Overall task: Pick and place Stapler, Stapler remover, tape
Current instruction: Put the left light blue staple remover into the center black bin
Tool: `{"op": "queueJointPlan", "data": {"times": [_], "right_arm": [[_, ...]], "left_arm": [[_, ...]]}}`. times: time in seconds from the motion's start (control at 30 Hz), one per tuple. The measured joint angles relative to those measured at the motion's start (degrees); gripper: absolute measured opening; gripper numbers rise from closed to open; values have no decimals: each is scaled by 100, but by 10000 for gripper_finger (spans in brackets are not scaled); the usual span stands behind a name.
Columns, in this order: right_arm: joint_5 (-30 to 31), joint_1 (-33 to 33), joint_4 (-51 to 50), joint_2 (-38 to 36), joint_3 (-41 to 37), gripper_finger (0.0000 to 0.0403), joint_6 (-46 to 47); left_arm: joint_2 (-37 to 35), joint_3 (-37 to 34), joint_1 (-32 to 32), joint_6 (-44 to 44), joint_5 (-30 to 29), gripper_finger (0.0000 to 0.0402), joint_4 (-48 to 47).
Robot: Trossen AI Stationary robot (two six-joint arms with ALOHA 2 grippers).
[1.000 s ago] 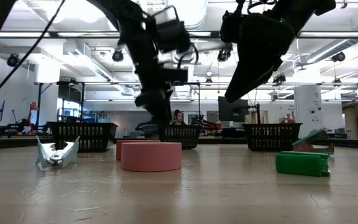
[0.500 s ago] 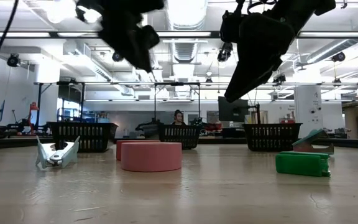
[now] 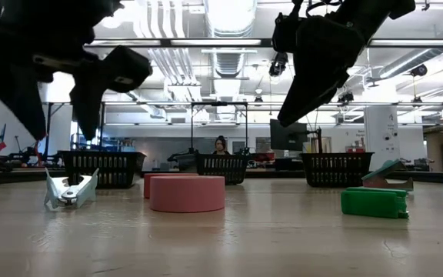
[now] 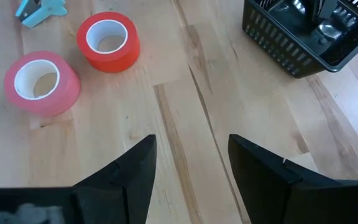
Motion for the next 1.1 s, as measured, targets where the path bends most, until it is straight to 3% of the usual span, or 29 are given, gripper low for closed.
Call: {"op": "queueJointPlan", "data": {"times": [0.23,0.93,1.1], "right_arm": [[0,0,0,0,0,194,0],[-116,2,14,9,22,194,0],[-116,2,13,11,24,194,0]], "left_arm": [[0,-352,-76,331,-181,174,435],[536,-467,-69,-157,-164,173,439],[670,-448,-63,159,-251,151,499]]}}
